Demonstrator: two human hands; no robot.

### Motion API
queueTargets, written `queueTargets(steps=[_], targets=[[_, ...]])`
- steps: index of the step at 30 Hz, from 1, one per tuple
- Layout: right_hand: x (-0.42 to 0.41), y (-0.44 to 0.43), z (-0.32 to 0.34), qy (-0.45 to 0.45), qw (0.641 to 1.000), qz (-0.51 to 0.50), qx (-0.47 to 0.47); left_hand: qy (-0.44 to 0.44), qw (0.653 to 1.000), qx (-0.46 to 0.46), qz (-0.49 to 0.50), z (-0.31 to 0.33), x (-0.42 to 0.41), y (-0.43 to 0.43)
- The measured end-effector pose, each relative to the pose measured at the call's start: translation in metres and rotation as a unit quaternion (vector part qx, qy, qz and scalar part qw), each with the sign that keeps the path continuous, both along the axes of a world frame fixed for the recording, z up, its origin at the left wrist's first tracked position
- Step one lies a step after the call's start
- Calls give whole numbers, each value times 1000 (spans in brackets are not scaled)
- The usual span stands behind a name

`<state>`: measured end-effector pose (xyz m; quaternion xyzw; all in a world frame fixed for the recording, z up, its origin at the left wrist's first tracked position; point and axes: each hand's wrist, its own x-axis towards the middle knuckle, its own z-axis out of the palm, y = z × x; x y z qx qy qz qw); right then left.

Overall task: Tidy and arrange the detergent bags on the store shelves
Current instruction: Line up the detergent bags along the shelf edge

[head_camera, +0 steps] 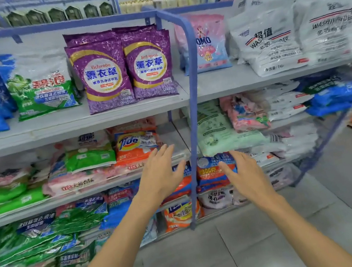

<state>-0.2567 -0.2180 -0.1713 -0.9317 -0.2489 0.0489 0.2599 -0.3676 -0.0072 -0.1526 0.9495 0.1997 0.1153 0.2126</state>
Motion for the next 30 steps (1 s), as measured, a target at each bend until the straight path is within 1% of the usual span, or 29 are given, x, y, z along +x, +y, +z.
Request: queueTargets(steps=[3,8,13,18,21,24,30], targets=[[11,-1,3,-13,1000,25,-2,9,1000,4,24,-2,-3,-11],[14,18,0,7,995,94,-10,18,996,-9,83,-14,-30,-13],[1,56,-9,36,986,164,-8,29,985,-9,170,-18,-68,2],[-22,104,-13,35,978,206,-6,28,974,-7,224,-14,-101,30],[-36,135,-13,41,973,227,3,23,971,-6,236,-11,-114,51],[-47,167,-16,42,973,228,18,20,972,-8,234,-14,-121,78],[-67,222,-27,47,973,226,15,25,971,-6,239,-31,-128,145]])
